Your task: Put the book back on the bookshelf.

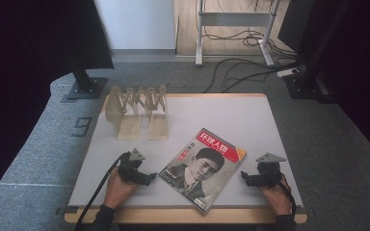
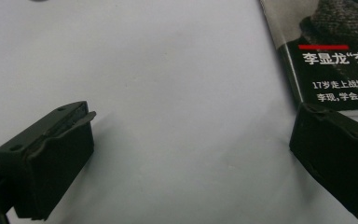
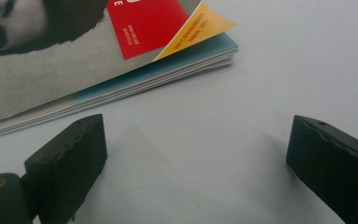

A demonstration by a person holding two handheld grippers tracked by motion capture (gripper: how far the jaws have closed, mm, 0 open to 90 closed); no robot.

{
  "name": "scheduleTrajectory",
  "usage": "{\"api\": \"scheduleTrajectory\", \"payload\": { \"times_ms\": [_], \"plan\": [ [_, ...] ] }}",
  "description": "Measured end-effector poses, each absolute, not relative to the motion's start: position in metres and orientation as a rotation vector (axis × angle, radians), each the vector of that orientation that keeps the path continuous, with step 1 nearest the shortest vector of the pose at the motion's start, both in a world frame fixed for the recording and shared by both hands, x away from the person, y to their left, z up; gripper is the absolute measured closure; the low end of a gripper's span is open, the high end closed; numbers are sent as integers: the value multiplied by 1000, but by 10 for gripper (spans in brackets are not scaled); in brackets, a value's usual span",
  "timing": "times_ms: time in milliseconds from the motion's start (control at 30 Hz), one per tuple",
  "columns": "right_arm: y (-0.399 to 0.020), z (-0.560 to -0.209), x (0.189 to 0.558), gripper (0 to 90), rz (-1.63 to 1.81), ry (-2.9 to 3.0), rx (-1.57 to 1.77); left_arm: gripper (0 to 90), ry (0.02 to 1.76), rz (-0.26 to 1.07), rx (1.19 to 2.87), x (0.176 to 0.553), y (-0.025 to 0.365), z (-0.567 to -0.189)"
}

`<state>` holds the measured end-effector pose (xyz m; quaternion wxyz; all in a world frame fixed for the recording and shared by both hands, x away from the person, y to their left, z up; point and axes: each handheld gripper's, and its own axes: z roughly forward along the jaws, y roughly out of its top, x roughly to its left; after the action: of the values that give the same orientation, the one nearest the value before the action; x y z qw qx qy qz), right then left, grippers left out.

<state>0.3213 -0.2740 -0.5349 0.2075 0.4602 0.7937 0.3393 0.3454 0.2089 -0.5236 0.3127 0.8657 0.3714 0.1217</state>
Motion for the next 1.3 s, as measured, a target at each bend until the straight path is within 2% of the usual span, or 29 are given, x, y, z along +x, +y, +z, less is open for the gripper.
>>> {"api": "scheduleTrajectory", "payload": {
  "times_ms": [400, 767, 1067, 1300],
  "plan": [
    [-272, -523, 327, 8, 913, 2210, 1265, 0, 971, 368, 2269, 367, 209, -509],
    [-264, -521, 343, 0, 845, 2207, 1249, 0, 892, 388, 2359, 396, 185, -516],
    [-261, -529, 358, 0, 809, 2206, 1250, 0, 849, 317, 2388, 395, 173, -521],
    [-261, -528, 367, 0, 803, 2221, 1253, 0, 836, 324, 2399, 389, 169, -520]
  ]
}}
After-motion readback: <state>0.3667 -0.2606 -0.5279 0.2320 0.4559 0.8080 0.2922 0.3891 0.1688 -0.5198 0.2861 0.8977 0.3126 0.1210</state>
